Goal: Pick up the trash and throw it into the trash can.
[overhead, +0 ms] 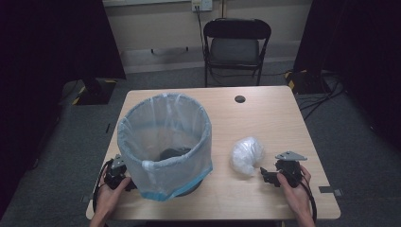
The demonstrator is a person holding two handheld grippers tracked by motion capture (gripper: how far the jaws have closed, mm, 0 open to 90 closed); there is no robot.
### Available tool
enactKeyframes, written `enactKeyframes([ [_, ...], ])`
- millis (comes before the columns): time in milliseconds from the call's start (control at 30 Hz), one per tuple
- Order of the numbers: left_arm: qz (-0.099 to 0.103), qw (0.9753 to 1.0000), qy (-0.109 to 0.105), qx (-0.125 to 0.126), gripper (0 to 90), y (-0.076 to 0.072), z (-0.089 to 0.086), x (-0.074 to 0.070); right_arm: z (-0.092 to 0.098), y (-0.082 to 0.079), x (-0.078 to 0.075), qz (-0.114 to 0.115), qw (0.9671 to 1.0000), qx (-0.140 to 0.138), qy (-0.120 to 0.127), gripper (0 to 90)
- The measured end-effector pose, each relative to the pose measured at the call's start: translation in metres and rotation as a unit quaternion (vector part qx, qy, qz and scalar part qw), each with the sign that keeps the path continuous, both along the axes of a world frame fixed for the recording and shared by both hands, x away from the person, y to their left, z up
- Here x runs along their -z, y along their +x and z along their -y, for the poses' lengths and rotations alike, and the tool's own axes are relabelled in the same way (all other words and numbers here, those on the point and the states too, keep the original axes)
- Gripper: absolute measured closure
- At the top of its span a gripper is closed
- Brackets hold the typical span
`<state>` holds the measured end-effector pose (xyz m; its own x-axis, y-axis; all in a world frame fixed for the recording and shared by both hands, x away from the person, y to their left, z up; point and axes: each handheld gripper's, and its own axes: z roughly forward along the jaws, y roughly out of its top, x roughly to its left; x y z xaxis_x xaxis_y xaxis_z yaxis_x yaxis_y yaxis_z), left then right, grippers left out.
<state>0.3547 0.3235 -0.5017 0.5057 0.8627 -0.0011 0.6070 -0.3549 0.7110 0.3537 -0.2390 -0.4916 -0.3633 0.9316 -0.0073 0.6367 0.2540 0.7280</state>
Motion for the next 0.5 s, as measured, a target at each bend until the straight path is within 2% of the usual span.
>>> enactKeyframes([
  [67,0.0,1.0,0.0,0.0,0.3,0.0,0.0,0.0,0.002,-0.001,-0.006,0.006,0.9999,-0.008,0.013,14.3],
  [100,0.0,1.0,0.0,0.0,0.3,0.0,0.0,0.0,0.001,-0.004,-0.014,0.013,0.9996,-0.013,0.021,14.2],
  [133,0.0,1.0,0.0,0.0,0.3,0.0,0.0,0.0,0.001,-0.004,-0.014,0.013,0.9996,-0.013,0.021,14.2],
  [167,0.001,1.0,0.0,0.0,0.3,0.0,0.0,0.0,-0.002,-0.006,-0.023,0.022,0.9991,-0.021,0.031,13.7],
  [200,0.001,1.0,0.0,0.0,0.3,0.0,0.0,0.0,-0.002,-0.006,-0.023,0.022,0.9991,-0.021,0.031,13.7],
  [233,0.0,1.0,0.0,0.0,0.3,0.0,0.0,0.0,-0.008,-0.009,-0.032,0.033,0.9984,-0.028,0.037,13.7],
  [333,0.0,1.0,0.0,0.0,0.3,0.0,0.0,0.0,-0.015,-0.011,-0.041,0.044,0.9975,-0.037,0.042,13.7],
  [367,0.0,1.0,0.0,0.0,0.3,0.0,0.0,0.0,-0.023,-0.012,-0.049,0.057,0.9963,-0.045,0.046,13.7],
  [500,0.0,1.0,0.0,0.0,0.3,0.0,0.0,0.0,-0.036,-0.011,-0.058,0.068,0.9945,-0.062,0.05,13.5],
])
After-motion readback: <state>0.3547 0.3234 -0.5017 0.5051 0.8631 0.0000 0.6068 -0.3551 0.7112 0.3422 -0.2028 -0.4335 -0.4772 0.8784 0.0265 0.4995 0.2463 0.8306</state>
